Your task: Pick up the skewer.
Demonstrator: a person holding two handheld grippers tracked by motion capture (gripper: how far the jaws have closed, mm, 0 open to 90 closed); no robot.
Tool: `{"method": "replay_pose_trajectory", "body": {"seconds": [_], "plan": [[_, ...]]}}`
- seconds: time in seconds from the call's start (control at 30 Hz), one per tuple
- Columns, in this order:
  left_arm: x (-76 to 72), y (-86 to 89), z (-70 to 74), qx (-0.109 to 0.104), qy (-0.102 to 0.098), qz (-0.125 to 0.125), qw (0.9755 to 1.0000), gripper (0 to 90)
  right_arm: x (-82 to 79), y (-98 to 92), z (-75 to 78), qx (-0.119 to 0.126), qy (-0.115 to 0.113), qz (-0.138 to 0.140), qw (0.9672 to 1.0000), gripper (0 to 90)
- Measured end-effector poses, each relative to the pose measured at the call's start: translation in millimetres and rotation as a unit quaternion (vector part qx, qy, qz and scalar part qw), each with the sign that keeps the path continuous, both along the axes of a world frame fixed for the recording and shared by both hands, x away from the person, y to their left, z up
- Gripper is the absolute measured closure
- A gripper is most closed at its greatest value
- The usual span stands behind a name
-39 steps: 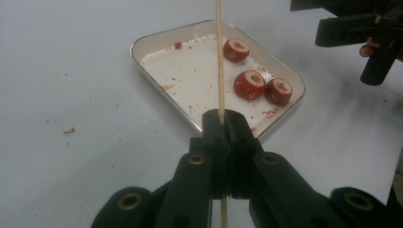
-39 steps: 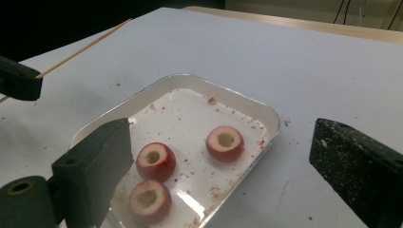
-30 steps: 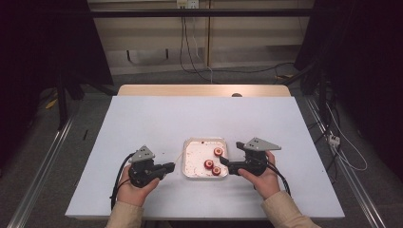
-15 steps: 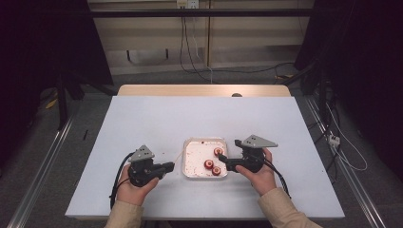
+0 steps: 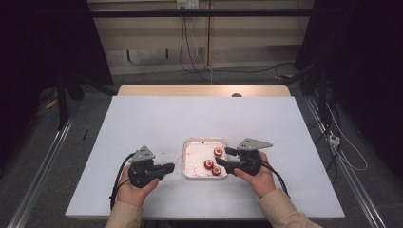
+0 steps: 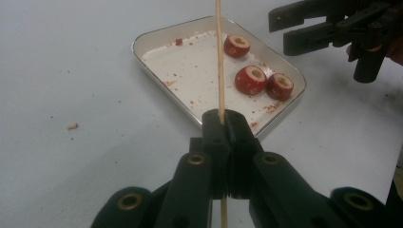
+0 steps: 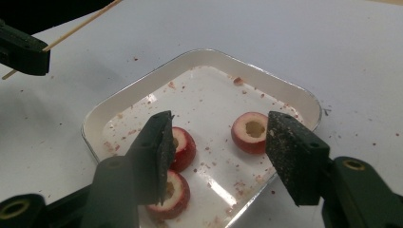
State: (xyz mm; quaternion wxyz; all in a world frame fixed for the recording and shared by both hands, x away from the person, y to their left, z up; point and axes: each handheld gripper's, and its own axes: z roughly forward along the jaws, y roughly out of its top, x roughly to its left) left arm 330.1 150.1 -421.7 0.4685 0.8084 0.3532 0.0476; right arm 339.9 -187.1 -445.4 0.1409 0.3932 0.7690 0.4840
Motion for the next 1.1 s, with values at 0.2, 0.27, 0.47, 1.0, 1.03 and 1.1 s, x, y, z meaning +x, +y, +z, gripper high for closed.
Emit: {"method": "replay_pose_trajectory", "body": {"seconds": [0.2,0.27,0.47,1.0,1.03,1.1], "plan": [[0.0,0.9,0.3,-0.002,-0.001,0.002,1.0000,88.7,9.4,-7.1,0.2,-0.001,-0.009,-0.037,0.9993,59.3],[0.5,1.4,0.2,-0.001,-0.002,0.002,1.0000,88.7,13.6,-7.1,-1.0,0.002,-0.004,-0.037,0.9993,63.4],[1.6,2.2,-0.4,0.000,0.001,0.001,1.0000,88.7,22.7,0.4,-5.4,-0.010,0.004,-0.037,0.9993,69.7],[2.2,3.2,-0.2,-0.001,0.000,0.001,1.0000,88.7,35.3,14.3,-18.7,-0.003,0.028,-0.037,0.9989,67.2],[2.1,3.1,0.0,-0.001,0.000,0.001,1.0000,88.7,34.9,15.5,-18.6,-0.004,0.030,-0.033,0.9990,66.8],[2.3,2.6,-0.2,0.001,0.000,0.000,1.0000,88.6,34.1,17.2,-18.6,-0.007,0.029,-0.029,0.9991,67.2]]}}
